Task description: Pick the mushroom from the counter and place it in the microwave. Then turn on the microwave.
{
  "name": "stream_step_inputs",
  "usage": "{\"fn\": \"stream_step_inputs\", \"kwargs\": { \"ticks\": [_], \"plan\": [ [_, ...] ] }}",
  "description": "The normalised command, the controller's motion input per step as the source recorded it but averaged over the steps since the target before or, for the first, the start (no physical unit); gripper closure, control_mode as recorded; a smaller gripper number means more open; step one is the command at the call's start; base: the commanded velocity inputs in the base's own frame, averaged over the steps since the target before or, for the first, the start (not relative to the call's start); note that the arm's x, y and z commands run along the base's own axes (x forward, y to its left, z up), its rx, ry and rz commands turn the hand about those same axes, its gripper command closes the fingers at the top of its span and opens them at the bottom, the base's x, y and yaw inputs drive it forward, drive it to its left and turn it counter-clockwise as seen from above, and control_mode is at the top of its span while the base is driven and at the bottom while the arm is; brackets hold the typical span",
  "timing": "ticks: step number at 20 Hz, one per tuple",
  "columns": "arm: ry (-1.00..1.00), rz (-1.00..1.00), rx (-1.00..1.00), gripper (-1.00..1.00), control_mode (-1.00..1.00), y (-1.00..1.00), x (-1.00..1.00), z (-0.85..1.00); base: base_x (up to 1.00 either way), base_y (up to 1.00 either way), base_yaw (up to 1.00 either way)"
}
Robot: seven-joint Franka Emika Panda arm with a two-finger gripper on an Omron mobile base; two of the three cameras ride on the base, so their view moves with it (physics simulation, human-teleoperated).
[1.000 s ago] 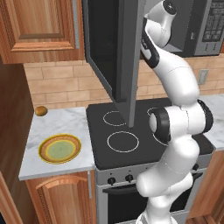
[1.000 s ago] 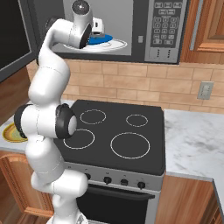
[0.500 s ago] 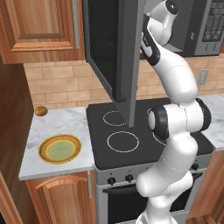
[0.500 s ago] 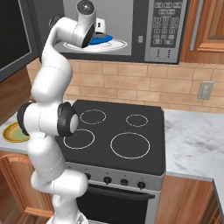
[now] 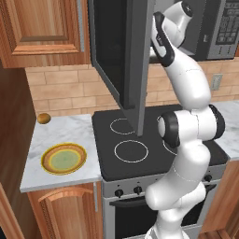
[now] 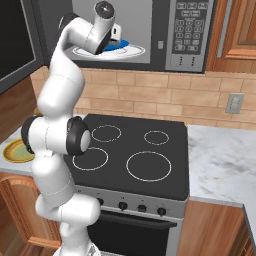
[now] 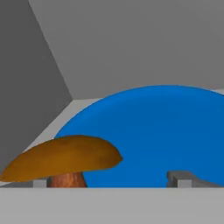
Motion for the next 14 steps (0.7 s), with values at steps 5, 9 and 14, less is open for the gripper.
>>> {"fn": "stream_step_inputs", "kwargs": {
  "ticks": [5,9,14],
  "plan": [
    [0.01,0.04,0.13,-1.0,-1.0,0.03,0.0,0.01,0.0,0.0,0.0],
    [0.0,0.04,0.11,-1.0,-1.0,0.06,0.0,0.04,0.0,0.0,0.0],
    [0.0,0.02,0.06,-1.0,-1.0,0.07,0.0,0.09,0.0,0.0,0.0]
  ]
}}
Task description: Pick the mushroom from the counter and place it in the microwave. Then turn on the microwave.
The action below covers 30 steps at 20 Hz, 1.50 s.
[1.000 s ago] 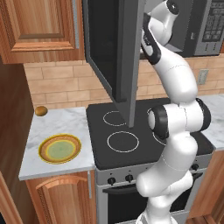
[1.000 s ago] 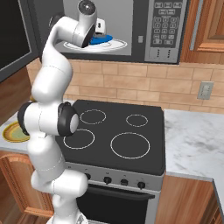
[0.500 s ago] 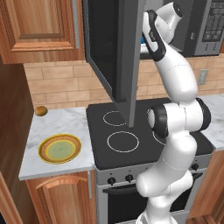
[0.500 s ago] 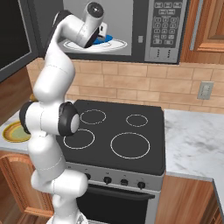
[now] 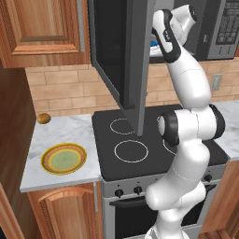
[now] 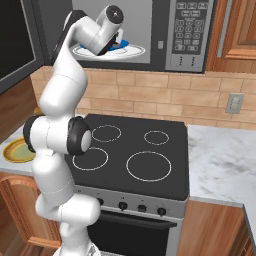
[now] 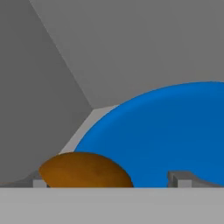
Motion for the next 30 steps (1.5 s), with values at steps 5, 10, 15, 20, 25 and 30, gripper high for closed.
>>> {"fn": "stream_step_inputs", "kwargs": {
  "ticks": [5,10,15,20,25,30],
  "plan": [
    [0.0,0.0,0.03,-1.0,-1.0,0.04,0.0,0.14,0.0,0.0,0.0],
    [0.0,0.0,0.05,-1.0,-1.0,0.06,0.0,0.23,0.0,0.0,0.0],
    [0.0,0.0,0.02,-1.0,-1.0,0.01,-0.07,0.27,0.0,0.0,0.0],
    [0.0,0.0,-0.02,-1.0,-1.0,0.0,-0.51,0.05,0.0,0.0,0.0],
    [-0.02,0.0,-0.06,-1.0,-1.0,0.0,-0.81,0.0,0.0,0.0,0.0],
    [-0.06,0.0,-0.06,-1.0,-1.0,0.0,-0.92,0.0,0.0,0.0,0.0]
  ]
}}
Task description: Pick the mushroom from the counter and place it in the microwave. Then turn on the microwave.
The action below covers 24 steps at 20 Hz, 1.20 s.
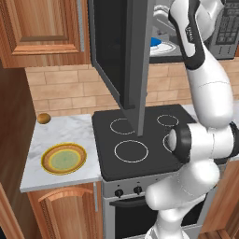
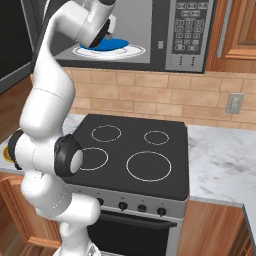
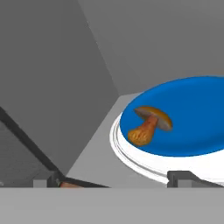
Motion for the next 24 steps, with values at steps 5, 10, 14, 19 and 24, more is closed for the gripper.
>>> {"fn": "stream_step_inputs", "kwargs": {
  "ticks": [5,10,14,19,24],
  "plan": [
    [-0.12,0.0,-0.1,-1.0,-1.0,-0.01,-1.0,-0.02,0.0,0.0,0.0],
    [-0.1,0.0,-0.12,-1.0,-1.0,-0.01,-1.0,-0.17,0.0,0.0,0.0],
    [-0.01,-0.01,-0.1,-1.0,-1.0,-0.03,-1.0,-0.26,0.0,0.0,0.0],
    [0.0,-0.05,-0.08,1.0,-1.0,-0.01,-1.0,-0.27,0.0,0.0,0.0],
    [0.0,-0.06,-0.07,1.0,-1.0,0.0,-1.0,-0.14,0.0,0.0,0.0]
  ]
}}
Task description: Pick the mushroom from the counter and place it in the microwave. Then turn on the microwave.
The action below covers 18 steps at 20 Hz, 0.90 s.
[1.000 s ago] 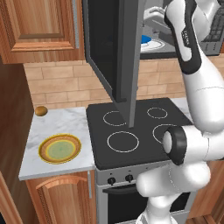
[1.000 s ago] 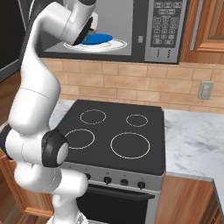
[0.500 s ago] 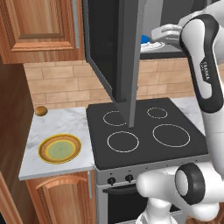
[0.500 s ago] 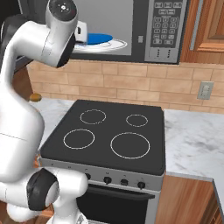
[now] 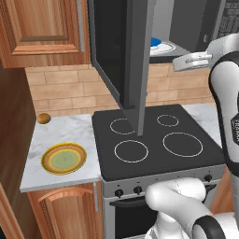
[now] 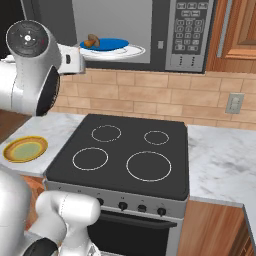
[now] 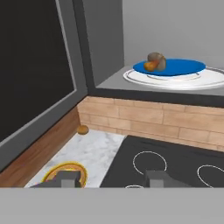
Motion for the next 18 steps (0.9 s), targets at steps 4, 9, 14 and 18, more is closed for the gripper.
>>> {"fn": "stream_step_inputs", "kwargs": {
  "ticks": [4,9,14,18],
  "plan": [
    [-0.02,-0.07,-0.06,1.0,-1.0,0.0,-1.0,-0.07,0.0,0.0,0.0],
    [-0.07,-0.1,-0.07,1.0,-1.0,0.05,-1.0,-0.01,0.0,0.0,0.0],
    [0.0,-0.14,-0.02,1.0,-1.0,0.33,-0.9,0.0,0.0,0.0,0.0],
    [-0.01,-0.15,-0.05,1.0,-1.0,0.53,-0.82,0.0,0.0,0.0,0.0]
  ]
}}
